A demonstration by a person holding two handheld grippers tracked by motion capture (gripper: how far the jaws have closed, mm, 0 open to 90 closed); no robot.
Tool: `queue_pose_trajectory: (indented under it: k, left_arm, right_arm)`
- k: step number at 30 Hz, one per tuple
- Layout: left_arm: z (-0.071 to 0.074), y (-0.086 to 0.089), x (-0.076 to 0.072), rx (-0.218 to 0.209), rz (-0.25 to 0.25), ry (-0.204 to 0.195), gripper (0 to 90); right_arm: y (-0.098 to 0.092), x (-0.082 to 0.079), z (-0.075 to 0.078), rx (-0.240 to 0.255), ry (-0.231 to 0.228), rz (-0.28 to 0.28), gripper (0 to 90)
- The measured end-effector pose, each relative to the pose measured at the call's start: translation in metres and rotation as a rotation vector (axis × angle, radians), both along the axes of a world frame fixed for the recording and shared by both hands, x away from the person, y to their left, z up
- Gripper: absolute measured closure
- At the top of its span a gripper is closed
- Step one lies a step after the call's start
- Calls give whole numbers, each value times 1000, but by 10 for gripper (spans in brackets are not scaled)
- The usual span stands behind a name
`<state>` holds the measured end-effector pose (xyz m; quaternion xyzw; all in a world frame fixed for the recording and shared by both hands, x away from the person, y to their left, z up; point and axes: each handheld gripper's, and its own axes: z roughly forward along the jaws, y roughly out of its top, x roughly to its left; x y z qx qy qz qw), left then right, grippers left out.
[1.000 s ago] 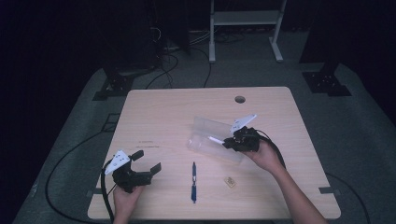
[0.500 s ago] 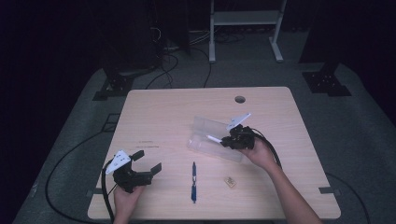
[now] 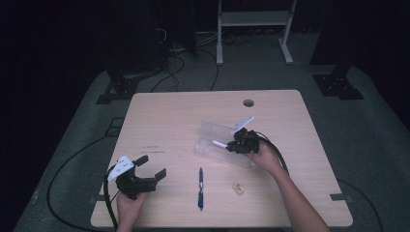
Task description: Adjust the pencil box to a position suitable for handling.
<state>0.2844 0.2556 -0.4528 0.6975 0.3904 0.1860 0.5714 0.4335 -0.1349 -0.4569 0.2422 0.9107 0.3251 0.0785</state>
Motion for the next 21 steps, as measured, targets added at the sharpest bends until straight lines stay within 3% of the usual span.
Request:
queue_pose_trajectory:
  k: [13, 14, 15, 16, 17, 21]
  left_arm:
    - [0, -1, 0, -3, -5, -1, 17]
    - [0, -1, 0, -4, -7, -2, 17]
    - [0, -1, 0, -4, -8, -3, 17]
    - [0, -1, -1, -5, -10, -4, 17]
    - [1, -1, -1, -6, -10, -4, 17]
    - [0, 0, -1, -7, -8, -1, 17]
  right_arm:
    - [2, 2, -5, -17, -6, 25, 774]
    - [2, 2, -6, -18, -7, 28, 763]
    - [2, 2, -7, -30, -17, 27, 689]
    - [2, 2, -8, -31, -11, 21, 690]
    - [2, 2, -8, -18, 6, 21, 683]
    - [-1, -2, -2, 8, 3, 40, 683]
